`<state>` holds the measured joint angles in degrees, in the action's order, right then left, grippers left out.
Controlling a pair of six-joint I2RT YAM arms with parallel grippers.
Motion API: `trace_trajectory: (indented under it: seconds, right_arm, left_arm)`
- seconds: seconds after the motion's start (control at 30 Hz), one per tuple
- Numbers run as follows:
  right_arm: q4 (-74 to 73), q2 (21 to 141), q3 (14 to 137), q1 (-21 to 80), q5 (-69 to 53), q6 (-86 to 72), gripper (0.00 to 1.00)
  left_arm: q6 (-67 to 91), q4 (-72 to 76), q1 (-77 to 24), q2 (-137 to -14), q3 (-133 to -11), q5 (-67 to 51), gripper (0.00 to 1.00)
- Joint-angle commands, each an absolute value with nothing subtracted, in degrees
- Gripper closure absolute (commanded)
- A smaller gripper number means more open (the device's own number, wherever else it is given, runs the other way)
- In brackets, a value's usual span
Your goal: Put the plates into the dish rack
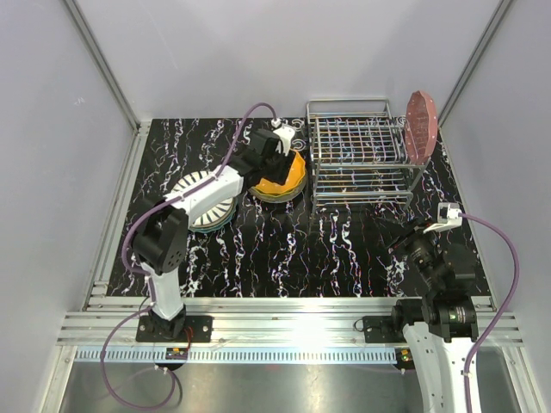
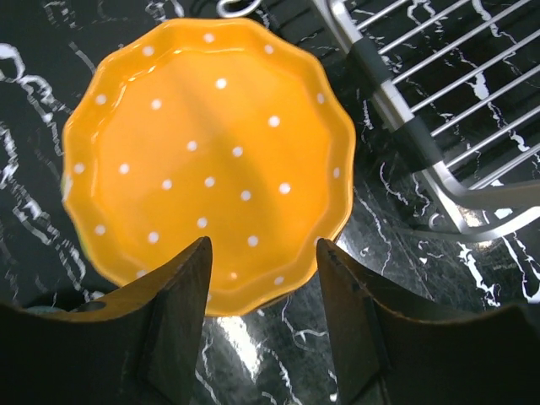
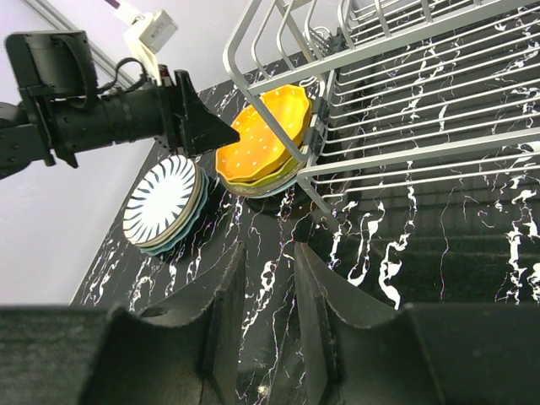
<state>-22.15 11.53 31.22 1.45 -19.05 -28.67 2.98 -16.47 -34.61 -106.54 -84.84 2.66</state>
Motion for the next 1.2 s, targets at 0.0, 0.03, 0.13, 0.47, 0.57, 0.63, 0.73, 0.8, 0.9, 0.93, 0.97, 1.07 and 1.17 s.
trace_trajectory:
  seconds: [0.0, 0.03, 0.13, 0.47, 0.57, 0.63, 0.73, 0.8, 0.9, 0.93, 0.97, 1.07, 1.17]
  right_arm:
    - [-20.04, 11.07, 31.20, 2.11, -18.02, -27.60, 0.64]
    - [-19.95, 10.99, 31.29, 2.02, -18.02, -27.68, 0.64]
    - [-19.43, 11.16, 30.77, 2.02, -17.93, -27.60, 0.64]
    - [-19.25, 11.42, 30.67, 2.11, -17.58, -27.60, 0.64]
    - [-19.25, 11.43, 30.67, 2.11, -17.49, -27.51, 0.64]
    - [-19.16, 11.43, 30.67, 2.02, -17.40, -27.51, 0.64]
    - [-19.16, 11.34, 30.67, 2.11, -17.31, -27.60, 0.64]
    - [-19.16, 11.25, 30.67, 2.02, -17.40, -27.60, 0.64]
    - [-19.16, 11.25, 30.59, 2.02, -17.40, -27.60, 0.64]
    - [-19.16, 11.16, 30.59, 2.02, -17.49, -27.51, 0.64]
    - [-19.16, 11.08, 30.59, 2.11, -17.49, -27.60, 0.64]
    - [-19.16, 11.08, 30.50, 2.02, -17.58, -27.60, 0.64]
    - [-19.07, 11.16, 30.59, 2.11, -17.58, -27.60, 0.64]
  left_arm:
    - [0.35, -10.81, -35.42, -109.07, -85.95, -2.10, 0.46]
    - [0.35, -10.72, -35.68, -109.59, -86.65, -2.02, 0.48]
    - [0.53, -10.90, -35.95, -111.97, -87.80, -0.97, 0.50]
    - [1.32, -9.58, -36.12, -115.22, -86.84, -2.64, 0.53]
    - [1.32, -9.93, -36.47, -115.58, -86.57, -0.26, 0.56]
    - [1.58, -10.02, -36.47, -115.31, -85.96, -0.26, 0.57]
    - [2.02, -7.66, -36.56, -112.25, -83.50, -1.05, 0.55]
    - [1.50, -6.25, -36.56, -111.27, -81.84, -4.20, 0.55]
    - [0.71, -6.85, -36.47, -111.53, -82.35, -4.92, 0.54]
    - [0.53, -7.46, -36.47, -111.97, -82.70, -5.01, 0.53]
    - [0.44, -7.73, -36.56, -112.84, -82.88, -4.92, 0.53]
    - [0.35, -8.52, -36.56, -114.34, -83.49, -4.05, 0.54]
    - [0.44, -8.70, -36.47, -114.87, -83.67, -2.12, 0.62]
